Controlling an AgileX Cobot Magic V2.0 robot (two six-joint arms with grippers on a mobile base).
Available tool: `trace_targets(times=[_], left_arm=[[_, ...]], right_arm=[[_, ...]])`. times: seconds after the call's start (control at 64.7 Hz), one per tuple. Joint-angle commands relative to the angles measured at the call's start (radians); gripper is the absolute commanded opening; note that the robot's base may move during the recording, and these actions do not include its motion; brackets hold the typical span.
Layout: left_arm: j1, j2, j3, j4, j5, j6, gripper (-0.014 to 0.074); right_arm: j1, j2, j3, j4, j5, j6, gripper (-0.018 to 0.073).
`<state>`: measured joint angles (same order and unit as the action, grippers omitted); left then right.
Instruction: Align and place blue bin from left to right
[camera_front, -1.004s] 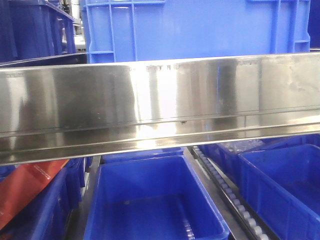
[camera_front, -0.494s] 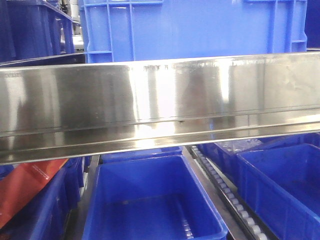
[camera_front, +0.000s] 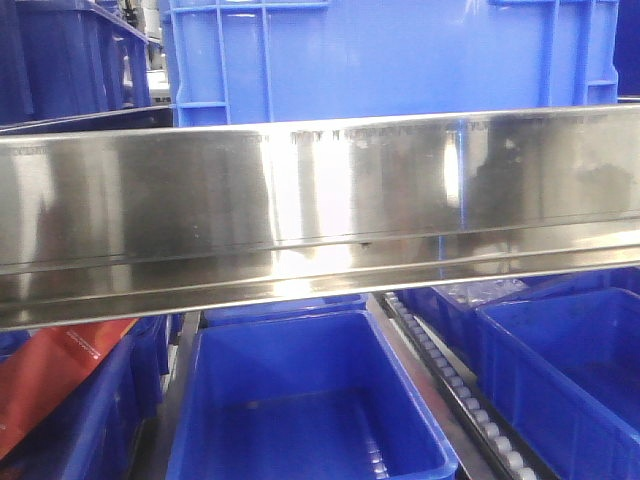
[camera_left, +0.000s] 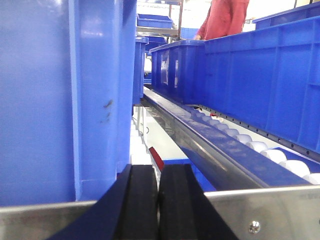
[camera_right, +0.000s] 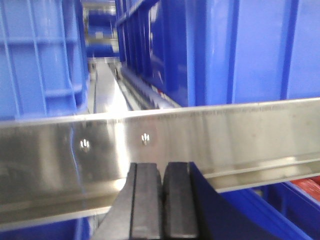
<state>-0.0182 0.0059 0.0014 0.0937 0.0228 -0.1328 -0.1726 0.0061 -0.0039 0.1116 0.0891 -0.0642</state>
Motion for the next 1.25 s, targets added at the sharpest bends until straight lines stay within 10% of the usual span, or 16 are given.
trace_targets(times=[0.0,1.236], left_arm=[[0.002,-0.006,-0.001,-0.003,-0.017,0.001,0.0001],[0.002,-0.006,-0.001,-0.003,-0.017,0.001,0.0001]], right_arm=[[-0.004,-0.006,0.004,0.024,-0.043,-0.007,-0.0088],[-0.004,-0.006,0.004,0.024,-0.045,-0.007,-0.0088]])
